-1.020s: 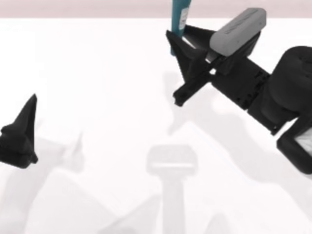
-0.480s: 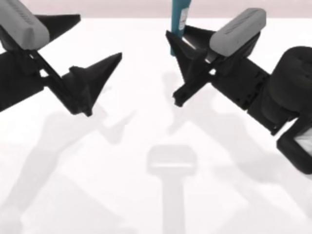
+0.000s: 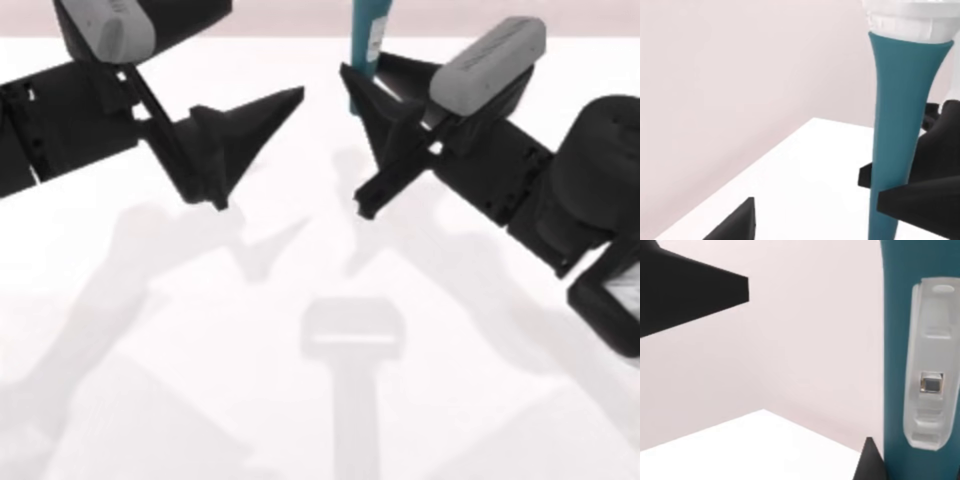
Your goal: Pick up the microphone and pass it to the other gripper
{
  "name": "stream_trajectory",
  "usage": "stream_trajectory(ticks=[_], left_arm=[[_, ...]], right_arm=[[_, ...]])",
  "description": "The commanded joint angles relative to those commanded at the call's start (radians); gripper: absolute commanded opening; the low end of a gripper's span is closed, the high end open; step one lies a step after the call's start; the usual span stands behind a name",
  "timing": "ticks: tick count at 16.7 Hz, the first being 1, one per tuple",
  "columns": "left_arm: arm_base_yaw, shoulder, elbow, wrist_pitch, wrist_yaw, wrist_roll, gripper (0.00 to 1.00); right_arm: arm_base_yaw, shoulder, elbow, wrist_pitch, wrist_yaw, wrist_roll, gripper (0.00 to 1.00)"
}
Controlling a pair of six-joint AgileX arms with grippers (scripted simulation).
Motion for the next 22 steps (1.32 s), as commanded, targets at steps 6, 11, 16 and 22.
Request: stream_trajectory(ticks=[6, 11, 16, 22], left_arm=[[-0.041, 0.07, 0.056, 0.018, -0.04, -0.002, 1.0], [-0.16, 0.274, 0.21, 0.069, -0.156, -0.007, 1.0], [-0.203, 0.336, 0.26, 0.084, -0.197, -0.009, 1.0], [-0.203, 0.336, 0.26, 0.084, -0.197, -0.009, 0.7]], right_arm=[[0.0, 0.0, 0.0, 0.0, 0.0, 0.0, 0.0], [0.0, 0.0, 0.0, 0.0, 0.0, 0.0, 0.0], [0.0, 0.0, 0.0, 0.0, 0.0, 0.0, 0.0], [0.0, 0.0, 0.0, 0.0, 0.0, 0.0, 0.0]])
